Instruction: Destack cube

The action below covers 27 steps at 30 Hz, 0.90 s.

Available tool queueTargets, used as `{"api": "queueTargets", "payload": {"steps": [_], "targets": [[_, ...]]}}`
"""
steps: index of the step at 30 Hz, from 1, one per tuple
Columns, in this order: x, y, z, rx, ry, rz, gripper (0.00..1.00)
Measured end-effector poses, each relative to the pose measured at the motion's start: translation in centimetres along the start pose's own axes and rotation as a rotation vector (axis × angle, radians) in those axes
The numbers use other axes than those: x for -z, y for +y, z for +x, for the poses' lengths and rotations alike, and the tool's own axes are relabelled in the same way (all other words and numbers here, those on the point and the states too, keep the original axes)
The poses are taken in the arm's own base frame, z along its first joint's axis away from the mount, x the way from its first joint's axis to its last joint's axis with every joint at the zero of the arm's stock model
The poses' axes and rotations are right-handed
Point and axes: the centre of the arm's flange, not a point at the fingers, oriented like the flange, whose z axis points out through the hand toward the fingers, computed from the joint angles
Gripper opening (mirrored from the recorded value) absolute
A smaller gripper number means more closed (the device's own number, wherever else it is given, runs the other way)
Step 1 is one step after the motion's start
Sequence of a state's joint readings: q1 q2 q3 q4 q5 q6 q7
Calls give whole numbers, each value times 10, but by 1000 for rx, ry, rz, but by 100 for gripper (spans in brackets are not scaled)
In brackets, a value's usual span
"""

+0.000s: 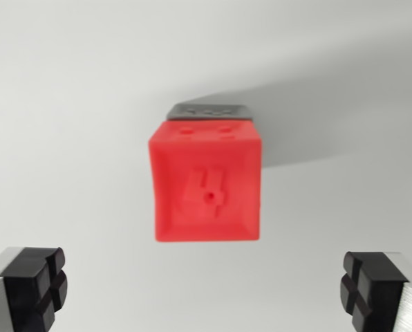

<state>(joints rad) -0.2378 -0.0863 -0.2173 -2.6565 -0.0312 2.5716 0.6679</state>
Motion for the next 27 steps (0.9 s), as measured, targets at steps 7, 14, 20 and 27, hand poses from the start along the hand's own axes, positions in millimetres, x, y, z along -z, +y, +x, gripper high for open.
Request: {"api": "queueTargets", "payload": {"steps": [7,14,20,27], "targets": [[-36,-1,0,3,-5,-11,100],[-60,0,0,3,-2,-6,100],[-80,0,-1,5,-3,-8,100],[-94,0,-2,6,-2,-7,100]]}}
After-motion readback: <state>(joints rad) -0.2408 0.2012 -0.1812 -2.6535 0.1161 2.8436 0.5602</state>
